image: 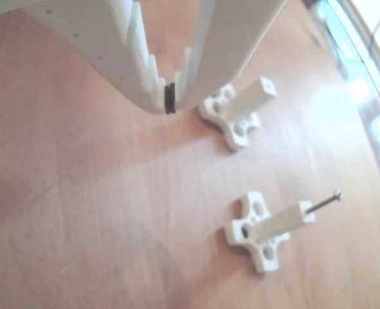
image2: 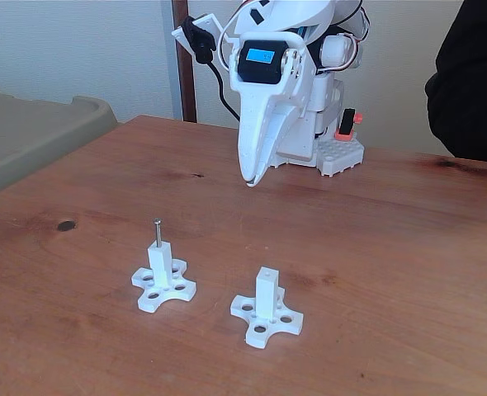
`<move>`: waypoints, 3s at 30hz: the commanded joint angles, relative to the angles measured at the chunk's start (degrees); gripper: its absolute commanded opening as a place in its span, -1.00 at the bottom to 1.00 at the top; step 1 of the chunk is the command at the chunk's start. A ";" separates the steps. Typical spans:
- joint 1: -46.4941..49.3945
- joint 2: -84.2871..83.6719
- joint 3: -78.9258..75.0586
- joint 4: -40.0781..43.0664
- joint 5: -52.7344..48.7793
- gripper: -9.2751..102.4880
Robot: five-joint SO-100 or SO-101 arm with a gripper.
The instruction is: Grab the screw and set it in the hole.
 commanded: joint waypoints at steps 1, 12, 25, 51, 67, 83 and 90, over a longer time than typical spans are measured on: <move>0.35 1.14 -1.32 0.44 -0.18 -0.91; 0.53 0.53 -3.69 2.02 -1.49 -0.91; 1.14 -12.92 -11.69 -1.05 -2.20 -0.91; 0.88 -45.88 -39.90 1.49 2.90 -0.90; 3.60 -66.01 -55.81 2.20 3.08 -0.79; 4.48 -84.81 -73.65 2.55 3.34 -0.69; 4.04 -87.19 -75.67 2.64 3.52 -0.68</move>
